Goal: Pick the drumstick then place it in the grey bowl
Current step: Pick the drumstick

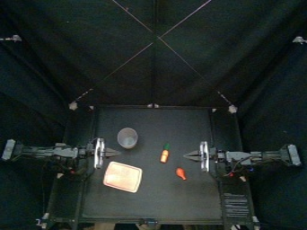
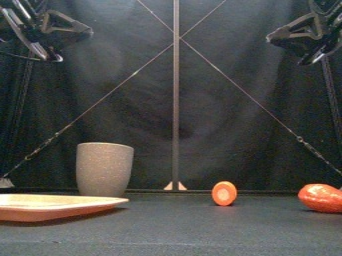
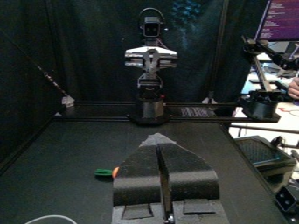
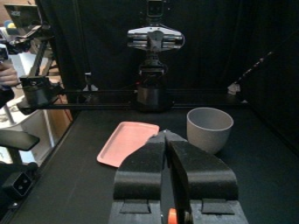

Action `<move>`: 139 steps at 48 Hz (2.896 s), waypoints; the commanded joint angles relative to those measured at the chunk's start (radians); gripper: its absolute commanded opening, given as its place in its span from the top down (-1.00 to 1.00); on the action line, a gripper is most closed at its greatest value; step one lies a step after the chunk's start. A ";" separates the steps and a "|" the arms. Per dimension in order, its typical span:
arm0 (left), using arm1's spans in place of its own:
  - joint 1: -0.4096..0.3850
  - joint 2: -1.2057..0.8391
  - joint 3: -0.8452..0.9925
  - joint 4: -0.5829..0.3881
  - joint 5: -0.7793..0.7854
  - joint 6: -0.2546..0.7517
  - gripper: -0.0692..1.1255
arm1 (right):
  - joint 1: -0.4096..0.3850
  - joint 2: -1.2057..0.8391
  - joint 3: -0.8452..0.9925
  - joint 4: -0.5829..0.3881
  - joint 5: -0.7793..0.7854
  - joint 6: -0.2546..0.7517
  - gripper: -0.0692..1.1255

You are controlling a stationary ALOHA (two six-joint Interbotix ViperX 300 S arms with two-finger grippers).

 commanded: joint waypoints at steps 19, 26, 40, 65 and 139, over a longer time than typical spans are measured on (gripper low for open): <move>0.054 0.063 -0.023 -0.006 -0.008 0.002 0.93 | 0.058 0.046 -0.026 0.097 0.534 0.147 0.76; 0.060 0.101 -0.026 -0.015 -0.017 0.002 0.93 | 0.057 0.046 -0.034 0.160 0.779 0.229 0.76; 0.081 0.161 -0.037 -0.021 -0.064 0.005 0.93 | 0.064 0.100 -0.055 0.153 0.934 0.476 0.76; 0.095 0.172 -0.017 -0.021 -0.067 0.005 0.93 | 0.258 0.368 -0.127 -0.158 0.831 0.845 0.76; 0.147 0.172 0.006 0.002 -0.074 0.008 0.93 | 0.414 0.758 -0.249 -0.459 0.874 1.628 -0.57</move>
